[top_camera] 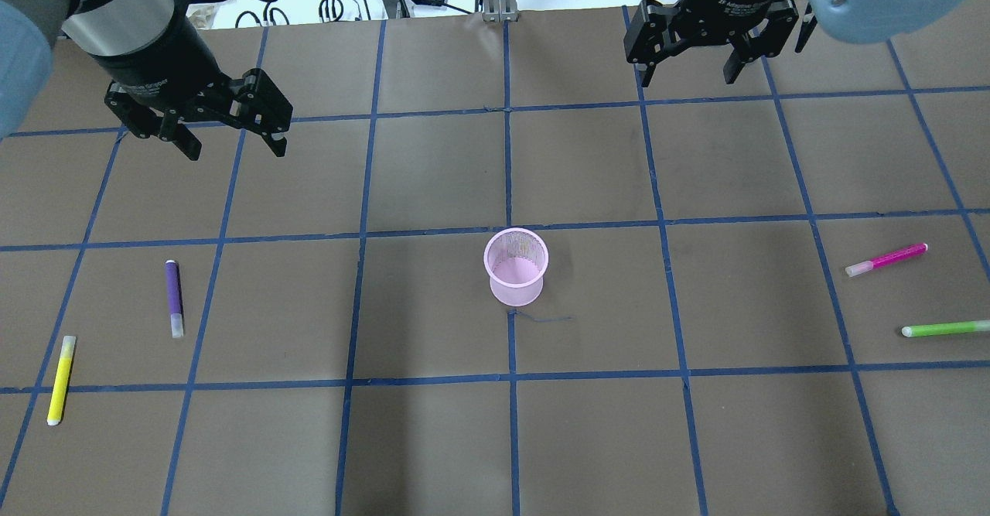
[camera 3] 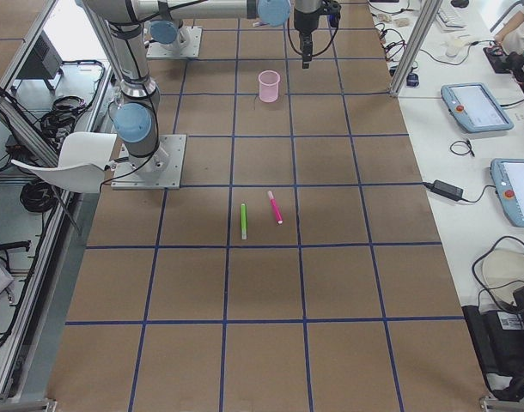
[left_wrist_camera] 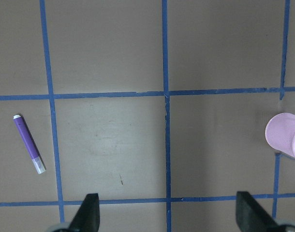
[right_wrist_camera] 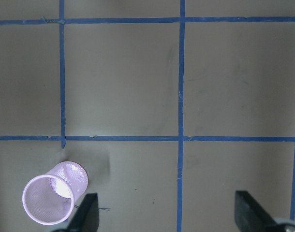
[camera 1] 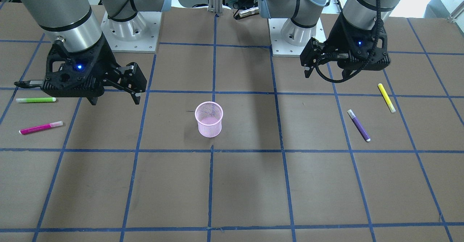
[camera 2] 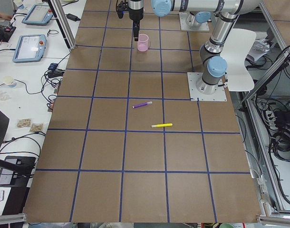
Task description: Insert purple and pink pens into pink cup
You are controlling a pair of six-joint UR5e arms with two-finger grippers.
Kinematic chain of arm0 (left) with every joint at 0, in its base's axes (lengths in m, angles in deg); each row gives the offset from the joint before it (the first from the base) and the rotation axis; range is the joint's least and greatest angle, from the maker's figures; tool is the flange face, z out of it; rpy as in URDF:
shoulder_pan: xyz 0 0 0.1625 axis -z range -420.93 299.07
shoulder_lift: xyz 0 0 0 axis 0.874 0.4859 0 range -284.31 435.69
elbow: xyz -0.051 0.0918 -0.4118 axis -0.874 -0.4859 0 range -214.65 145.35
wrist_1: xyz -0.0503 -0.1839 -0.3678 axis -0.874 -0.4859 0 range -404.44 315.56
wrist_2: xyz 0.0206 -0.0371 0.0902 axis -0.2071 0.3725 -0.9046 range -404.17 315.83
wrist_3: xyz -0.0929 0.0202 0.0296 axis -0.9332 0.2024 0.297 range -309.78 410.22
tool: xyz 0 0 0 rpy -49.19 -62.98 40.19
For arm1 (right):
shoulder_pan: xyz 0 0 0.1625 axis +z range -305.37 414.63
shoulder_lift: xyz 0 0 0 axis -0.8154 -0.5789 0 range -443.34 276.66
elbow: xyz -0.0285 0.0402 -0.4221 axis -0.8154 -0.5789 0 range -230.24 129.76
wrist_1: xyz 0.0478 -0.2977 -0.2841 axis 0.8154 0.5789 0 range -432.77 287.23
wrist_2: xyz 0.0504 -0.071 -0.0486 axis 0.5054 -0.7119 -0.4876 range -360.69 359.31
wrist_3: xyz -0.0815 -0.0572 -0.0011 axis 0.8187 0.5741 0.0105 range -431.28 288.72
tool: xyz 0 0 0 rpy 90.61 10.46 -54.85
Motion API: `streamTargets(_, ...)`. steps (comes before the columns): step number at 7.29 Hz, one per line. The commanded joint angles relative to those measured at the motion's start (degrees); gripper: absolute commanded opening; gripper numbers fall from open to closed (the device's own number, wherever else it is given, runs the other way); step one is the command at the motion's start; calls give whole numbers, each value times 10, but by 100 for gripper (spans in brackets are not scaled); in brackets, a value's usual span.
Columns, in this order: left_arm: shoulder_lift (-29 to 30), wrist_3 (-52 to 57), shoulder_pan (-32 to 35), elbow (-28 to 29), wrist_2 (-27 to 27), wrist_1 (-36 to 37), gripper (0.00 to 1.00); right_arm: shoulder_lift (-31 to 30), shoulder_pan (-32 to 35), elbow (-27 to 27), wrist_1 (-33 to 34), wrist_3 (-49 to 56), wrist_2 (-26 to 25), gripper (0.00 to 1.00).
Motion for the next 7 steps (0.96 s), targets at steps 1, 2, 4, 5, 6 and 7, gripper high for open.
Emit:
streamTargets(1, -3, 0, 0, 1, -1, -9, 100, 1, -2, 0, 0, 0, 0, 100)
streamTargets(2, -4, 0, 0, 0, 1, -8, 100, 0, -3, -1, 1, 1, 0, 100)
streamTargets(4, -2, 0, -4, 0, 2, -3, 100, -4, -4, -10, -51, 0, 0, 100)
streamTargets(5, 5, 0, -5, 1, 3, 4, 100, -5, -4, -17, -70, 1, 0, 100)
streamTargets(6, 5, 1, -13, 0, 3, 16, 100, -4, -8, -27, -76, 3, -6, 100)
streamTargets(7, 19, 0, -37, -2, 2, 35, 100, -2, -13, -30, -81, 97, 1, 100)
